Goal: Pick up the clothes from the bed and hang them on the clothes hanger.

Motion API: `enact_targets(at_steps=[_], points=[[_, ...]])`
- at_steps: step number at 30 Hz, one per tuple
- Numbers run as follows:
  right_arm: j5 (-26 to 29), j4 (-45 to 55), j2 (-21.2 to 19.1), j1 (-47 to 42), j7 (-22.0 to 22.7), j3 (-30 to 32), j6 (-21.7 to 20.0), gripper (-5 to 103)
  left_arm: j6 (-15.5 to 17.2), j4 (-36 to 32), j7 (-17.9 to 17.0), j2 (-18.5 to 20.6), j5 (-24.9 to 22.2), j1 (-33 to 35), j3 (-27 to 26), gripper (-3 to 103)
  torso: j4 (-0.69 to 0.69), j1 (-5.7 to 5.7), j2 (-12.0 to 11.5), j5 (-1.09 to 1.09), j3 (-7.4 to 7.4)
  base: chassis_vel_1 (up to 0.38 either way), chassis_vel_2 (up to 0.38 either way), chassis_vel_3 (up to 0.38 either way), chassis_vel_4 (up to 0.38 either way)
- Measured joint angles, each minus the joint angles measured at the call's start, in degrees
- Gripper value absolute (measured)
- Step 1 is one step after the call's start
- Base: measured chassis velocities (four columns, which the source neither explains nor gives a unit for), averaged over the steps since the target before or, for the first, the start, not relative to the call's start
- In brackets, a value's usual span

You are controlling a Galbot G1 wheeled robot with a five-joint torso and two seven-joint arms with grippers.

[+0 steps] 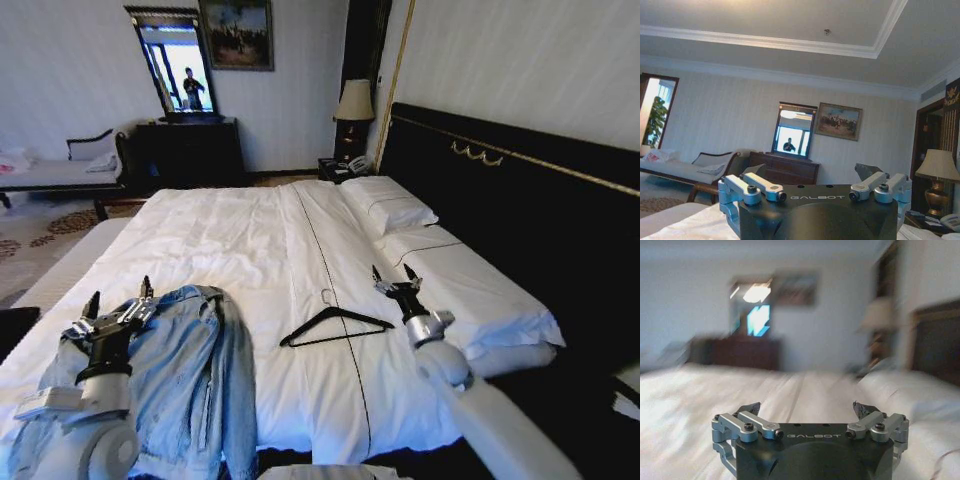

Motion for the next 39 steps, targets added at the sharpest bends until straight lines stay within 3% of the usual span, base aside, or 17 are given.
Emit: enact_targets(at_steps=[1,4,6,9,12,16,18,20,22,31,39], points=[[1.8,-1.7,-3.3,3.4,-3.6,-2.6,-3.0,100,0.0,-0.5,0.0,0.2,-0.5,0.1,-1.0,100,0.01,0.02,0.0,0.0,0.0,0.0,0.0,0.0,0.0],[1.8,-5.0,-7.1,9.7,-8.6,-7.9,-7.6,100,0.4,-1.7,-0.1,0.4,-1.6,0.2,-2.4,100,0.02,0.05,0.0,0.02,0.02,0.0,0.0,0.0,0.0],[0.7,-7.5,-8.7,15.3,-11.8,-12.3,-11.1,100,0.8,-2.7,-0.2,0.5,-2.2,0.1,-2.9,100,0.02,0.05,0.0,0.01,0.02,0.0,0.0,0.0,0.0],[-1.2,-9.7,-9.2,19.1,-14.7,-15.9,-12.3,100,1.1,-3.2,-0.3,0.3,-2.3,0.0,-2.6,100,0.02,0.04,0.0,0.0,0.01,0.0,0.0,0.0,0.0],[-5.1,-14.3,-9.1,24.8,-21.4,-22.3,-12.8,100,1.3,-3.4,-0.3,-0.5,-1.8,-0.4,-1.3,100,0.01,0.03,0.0,0.0,0.01,0.0,0.0,0.0,0.0],[-8.0,-17.7,-8.1,28.1,-25.8,-26.3,-12.8,100,1.4,-3.5,-0.4,-1.0,-1.4,-0.7,-0.5,100,0.0,0.04,0.0,0.0,0.01,0.0,0.0,0.0,0.0],[-12.2,-21.4,-6.5,30.8,-30.3,-29.6,-11.1,100,1.5,-3.5,-0.6,-1.1,-1.3,-0.9,-0.5,100,0.01,0.04,0.0,0.01,0.02,0.0,0.0,0.0,0.0],[-13.3,-22.4,-6.0,31.5,-31.5,-30.3,-10.4,100,1.6,-3.5,-0.7,-1.1,-1.4,-1.0,-0.6,100,0.01,0.04,0.0,0.01,0.02,0.0,0.0,0.0,0.0],[-18.3,-26.9,-3.6,34.4,-37.3,-33.2,-7.5,100,1.9,-3.5,-1.3,-1.0,-1.6,-1.4,-1.0,100,0.02,0.04,0.0,0.0,0.01,0.0,0.0,0.0,0.0],[-20.6,-31.6,-0.6,38.2,-38.0,-37.3,-6.8,100,2.3,-3.5,-1.8,-1.0,-1.7,-2.2,-0.6,100,0.02,0.04,0.0,-0.01,0.01,0.0,0.0,0.0,0.0],[-20.3,-34.3,0.0,38.8,-37.1,-38.3,-9.2,100,2.6,-3.3,-2.2,-1.2,-1.0,-2.7,0.6,100,0.02,0.04,0.0,0.0,0.01,0.0,0.0,0.0,0.0]])
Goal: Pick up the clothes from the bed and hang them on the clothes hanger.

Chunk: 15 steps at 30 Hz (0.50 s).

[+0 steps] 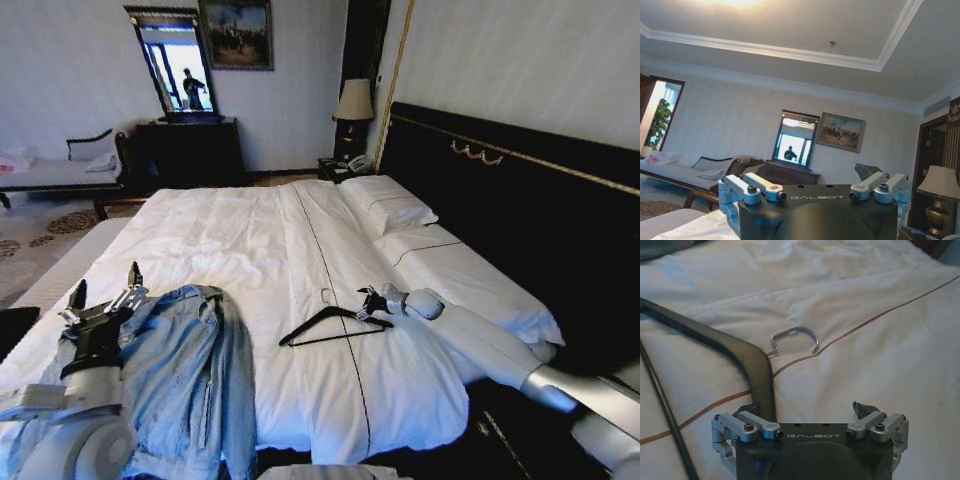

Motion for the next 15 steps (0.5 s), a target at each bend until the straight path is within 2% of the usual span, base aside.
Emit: enact_targets(at_steps=[2,5,12,15], points=[[0.0,0.0,-0.2,0.0,-0.8,0.0,-0.2,100,0.0,0.0,0.0,0.0,0.0,0.0,0.0,100,0.0,0.0,0.0,0.0,0.0,0.0,0.0,0.0,0.0],[-1.0,0.1,-0.6,-0.8,-5.2,1.1,-0.8,100,0.2,0.0,-0.2,0.0,0.1,0.0,0.1,100,-0.01,0.0,0.0,0.01,0.0,0.0,0.0,0.0,0.0],[-2.6,-0.5,-1.0,-1.6,-8.1,2.5,-1.0,100,0.2,0.0,-0.3,0.0,0.1,0.1,0.2,100,0.0,0.0,0.0,0.0,0.0,0.0,0.0,0.0,0.0],[-3.6,-1.2,-0.9,-1.9,-11.2,3.7,-1.9,103,0.2,0.0,-0.5,0.0,0.2,0.2,0.2,100,0.0,0.0,0.0,0.0,0.0,0.0,0.0,0.0,0.0]])
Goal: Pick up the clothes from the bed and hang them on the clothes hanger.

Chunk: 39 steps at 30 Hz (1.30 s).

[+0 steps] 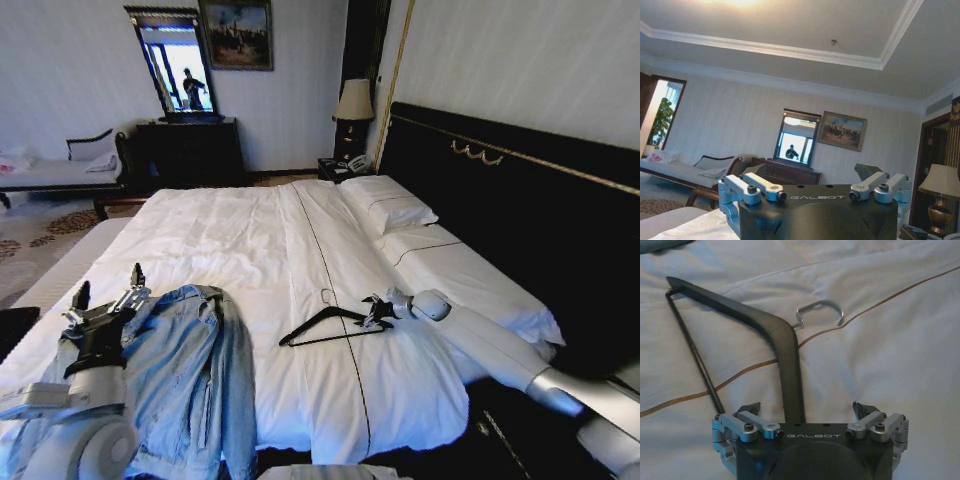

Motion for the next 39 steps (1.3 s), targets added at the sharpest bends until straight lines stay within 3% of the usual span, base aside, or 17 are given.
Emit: enact_targets(at_steps=[3,4,7,10,12,14,16,18,21,22,24,31,33,35,39], points=[[-0.3,-0.3,0.2,-0.2,-0.5,0.3,-0.5,100,0.0,0.0,-0.1,0.0,0.1,0.1,0.0,100,0.0,0.0,0.0,0.0,0.0,0.0,0.0,0.0,0.0],[-0.7,-0.4,0.3,-0.3,-0.7,0.6,-0.9,90,0.0,0.0,-0.1,-0.1,0.1,0.3,0.0,100,0.0,0.0,0.0,0.0,0.0,0.0,0.0,0.0,0.0],[-1.3,-0.6,0.5,-0.6,-0.8,0.9,-1.0,84,0.0,0.0,-0.2,-0.1,0.1,0.4,-0.1,100,0.01,0.0,0.0,0.0,0.0,0.0,0.0,0.0,0.0],[-1.7,-0.5,0.5,-1.0,-0.9,1.3,-1.0,68,0.0,0.0,-0.3,-0.1,0.2,0.6,-0.2,100,0.0,0.0,0.0,0.0,0.0,0.0,0.0,0.0,0.0],[-1.7,-0.4,0.5,-1.1,-1.0,1.4,-1.0,68,0.0,0.0,-0.3,-0.1,0.2,0.7,-0.2,100,0.0,0.0,0.0,0.0,0.0,0.0,0.0,0.0,0.0],[-1.8,0.1,0.4,-1.4,-1.0,1.8,-0.9,52,0.0,-0.1,-0.3,-0.3,0.4,0.8,-0.1,100,0.01,0.0,0.0,0.0,0.0,0.0,0.0,0.0,0.0],[-1.9,0.2,0.3,-1.5,-1.0,1.9,-0.8,52,0.0,-0.1,-0.3,-0.3,0.4,0.8,-0.1,100,0.01,0.0,0.0,0.0,0.0,0.0,0.0,0.0,0.0],[-2.1,0.9,-0.1,-1.9,-1.6,2.6,-0.6,41,0.0,-0.1,-0.4,-0.4,0.5,1.0,0.0,100,0.01,0.0,0.0,0.0,0.0,0.0,0.0,0.0,0.0],[-2.4,1.5,-0.4,-2.4,-2.1,3.3,-0.4,35,0.0,-0.1,-0.4,-0.4,0.6,1.1,0.0,100,0.0,0.0,0.0,0.0,0.0,0.0,0.0,0.0,0.0],[-2.5,2.2,-0.7,-3.0,-2.1,3.9,-0.2,24,0.0,-0.1,-0.4,-0.4,0.6,1.3,0.1,100,0.0,0.0,0.0,0.0,0.0,0.0,0.0,0.0,0.0],[-2.4,3.4,-1.2,-3.9,-2.1,5.0,-0.1,19,0.0,-0.1,-0.5,-0.4,0.6,1.4,0.0,100,0.0,0.0,0.0,0.02,0.0,0.0,0.0,0.0,0.0],[0.2,6.2,-2.3,-6.3,0.0,7.4,2.4,18,0.0,-0.1,-0.5,-0.4,0.6,1.7,0.1,100,0.0,0.0,0.0,0.0,0.0,0.0,0.0,0.0,0.0],[4.2,8.2,-2.5,-8.0,2.7,9.5,4.7,18,0.0,-0.1,-0.5,-0.4,0.6,1.9,0.2,100,0.0,0.0,0.0,0.01,0.0,0.0,0.0,0.0,0.0],[4.8,8.7,-2.6,-8.4,3.3,9.9,5.1,18,0.0,-0.1,-0.6,-0.4,0.6,1.9,0.3,100,0.01,0.0,0.0,0.01,0.0,0.0,0.0,0.0,0.0],[6.0,13.5,-4.1,-10.6,8.9,11.6,7.0,18,0.0,-0.1,-0.7,-0.4,0.6,2.0,0.4,100,0.0,0.0,0.0,0.0,0.0,0.0,0.0,0.0,0.0]])
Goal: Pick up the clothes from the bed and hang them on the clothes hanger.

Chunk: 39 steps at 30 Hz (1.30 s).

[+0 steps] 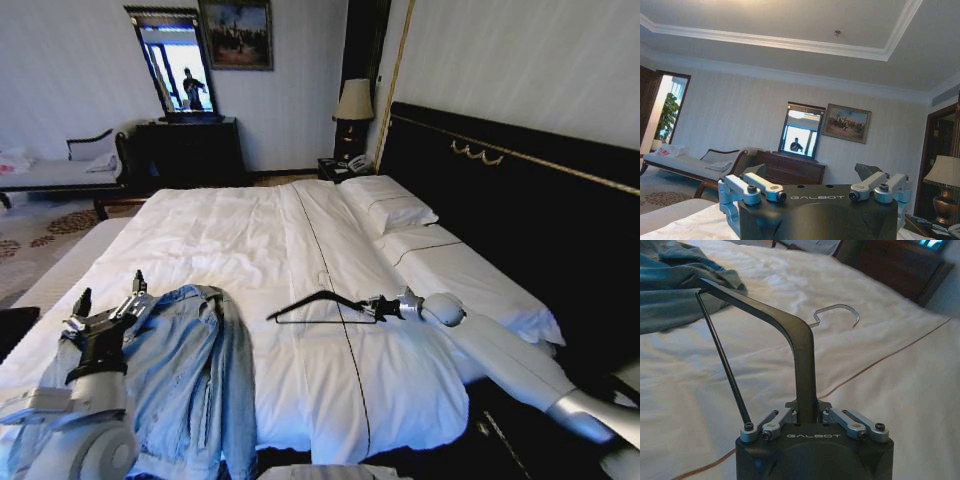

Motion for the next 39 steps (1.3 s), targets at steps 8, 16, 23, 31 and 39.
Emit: enact_targets(at_steps=[8,16,23,31,39], points=[[-2.9,5.5,-1.0,-1.6,10.9,-0.1,5.4,18,0.0,0.0,-0.1,-0.3,0.7,0.4,0.8,100,0.0,0.0,0.0,0.0,0.0,0.0,0.0,0.0,0.0],[-3.1,7.6,-0.9,-1.0,10.0,-0.4,6.3,18,-0.1,0.0,-0.3,-0.5,1.6,0.6,1.3,100,0.0,0.0,0.0,0.0,0.0,0.0,0.0,0.0,0.0],[0.1,8.1,-0.5,-0.3,10.0,-1.9,5.3,18,-0.2,0.0,-0.4,-0.8,2.0,0.6,1.6,100,0.0,0.0,0.0,0.0,0.0,0.0,0.0,0.0,0.0],[1.8,7.8,0.6,0.7,8.1,-3.5,4.5,18,-0.2,0.0,-0.4,-1.1,2.2,0.5,1.6,100,0.0,0.0,0.0,0.0,0.0,0.0,0.0,0.0,0.0],[2.8,6.8,2.4,0.9,7.9,-4.2,4.0,18,-0.3,0.0,-0.4,-0.9,2.5,0.5,1.6,100,0.0,0.0,0.0,0.0,0.0,0.0,0.0,0.0,0.0]])
